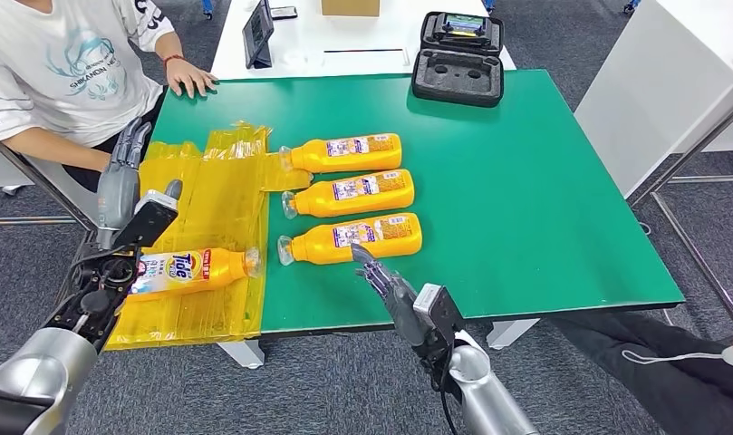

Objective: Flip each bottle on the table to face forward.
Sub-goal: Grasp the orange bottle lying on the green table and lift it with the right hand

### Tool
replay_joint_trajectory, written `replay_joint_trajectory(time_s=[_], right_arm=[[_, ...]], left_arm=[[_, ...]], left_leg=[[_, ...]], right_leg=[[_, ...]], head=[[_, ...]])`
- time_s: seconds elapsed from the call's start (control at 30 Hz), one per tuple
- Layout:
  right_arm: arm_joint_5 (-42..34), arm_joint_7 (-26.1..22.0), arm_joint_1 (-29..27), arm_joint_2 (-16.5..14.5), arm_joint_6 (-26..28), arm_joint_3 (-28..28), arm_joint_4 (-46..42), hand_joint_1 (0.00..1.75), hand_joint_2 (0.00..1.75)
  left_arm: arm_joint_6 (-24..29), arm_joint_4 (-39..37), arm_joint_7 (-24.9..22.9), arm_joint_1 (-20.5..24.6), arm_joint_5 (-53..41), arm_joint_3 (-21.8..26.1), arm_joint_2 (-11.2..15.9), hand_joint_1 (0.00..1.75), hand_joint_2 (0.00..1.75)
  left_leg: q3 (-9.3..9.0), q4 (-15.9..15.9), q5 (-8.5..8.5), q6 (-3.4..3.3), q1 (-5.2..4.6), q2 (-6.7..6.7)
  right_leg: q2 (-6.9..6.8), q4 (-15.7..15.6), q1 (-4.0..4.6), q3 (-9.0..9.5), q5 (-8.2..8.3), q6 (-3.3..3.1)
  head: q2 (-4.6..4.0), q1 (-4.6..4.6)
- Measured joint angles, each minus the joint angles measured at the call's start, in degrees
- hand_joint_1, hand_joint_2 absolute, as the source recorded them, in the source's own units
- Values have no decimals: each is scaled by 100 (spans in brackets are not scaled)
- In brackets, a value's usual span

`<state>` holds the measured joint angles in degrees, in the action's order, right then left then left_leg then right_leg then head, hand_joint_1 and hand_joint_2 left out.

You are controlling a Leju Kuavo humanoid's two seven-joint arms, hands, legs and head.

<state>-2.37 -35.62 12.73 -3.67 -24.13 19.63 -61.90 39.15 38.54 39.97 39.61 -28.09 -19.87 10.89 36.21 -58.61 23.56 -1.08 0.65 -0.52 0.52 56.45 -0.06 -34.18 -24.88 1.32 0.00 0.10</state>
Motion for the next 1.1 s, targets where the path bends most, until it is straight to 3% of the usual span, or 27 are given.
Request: replay_joint_trajectory(time_s=[0.27, 0.4, 0.5, 0.8, 0.87, 0.93, 1.0, 1.1], right_arm=[[-52, -1, 42, 1, -7, 46, 15, 0, 0], [-160, -1, 144, 5, -11, 124, 84, 0, 0], [-189, -1, 200, 7, 17, 184, 130, 0, 0], [-188, -2, 215, 7, 54, 210, 144, 0, 0], [-163, -2, 263, 15, 201, 271, 171, 0, 87], [65, 75, 355, 82, 588, 330, 186, 0, 175], [623, 344, 526, 278, 1136, 339, 174, 0, 175], [1870, 971, 1271, 678, 1825, 354, 449, 0, 175]], left_arm=[[87, 464, 5, -193, -365, 96, -90, 0, 0], [98, 1319, 7, -501, -1199, 789, -337, 0, 0], [98, 1795, 8, -654, -1310, 1214, -541, 0, 0], [98, 1954, 8, -707, -1238, 1333, -605, 0, 0], [98, 2193, 8, -827, -543, 1518, -749, 0, 0], [98, 2522, 8, -1231, 1008, 1551, -934, 0, 0], [95, 2952, 14, -1892, 2166, 1356, -1104, 0, 0], [91, 3662, 22, -2654, 2499, 1234, -1407, 0, 0]], left_leg=[[0, 0, 0, 1, 1, 2], [1, 0, 0, 1, 1, 2], [2, 0, 0, 0, 0, 2], [2, 0, 1, 0, 0, 3], [2, 0, 2, -1, 0, 3], [2, 0, 2, -1, -1, 2], [5, 0, 2, -1, -3, 3], [10, -1, 1, -4, -12, 4]], right_leg=[[1, 1, 2, -1, 0, 0], [2, 1, 1, -3, 0, 0], [2, 1, 0, -2, 0, 0], [2, 0, 0, -3, 0, 0], [2, -1, 0, -3, 0, 0], [2, -2, 0, -3, 0, 0], [2, -2, -1, -5, 0, 1], [2, -4, -3, -9, 7, 10]], head=[[0, 0], [0, -1], [0, -1], [0, -1], [0, 0], [0, -1], [0, -1], [0, -3]])
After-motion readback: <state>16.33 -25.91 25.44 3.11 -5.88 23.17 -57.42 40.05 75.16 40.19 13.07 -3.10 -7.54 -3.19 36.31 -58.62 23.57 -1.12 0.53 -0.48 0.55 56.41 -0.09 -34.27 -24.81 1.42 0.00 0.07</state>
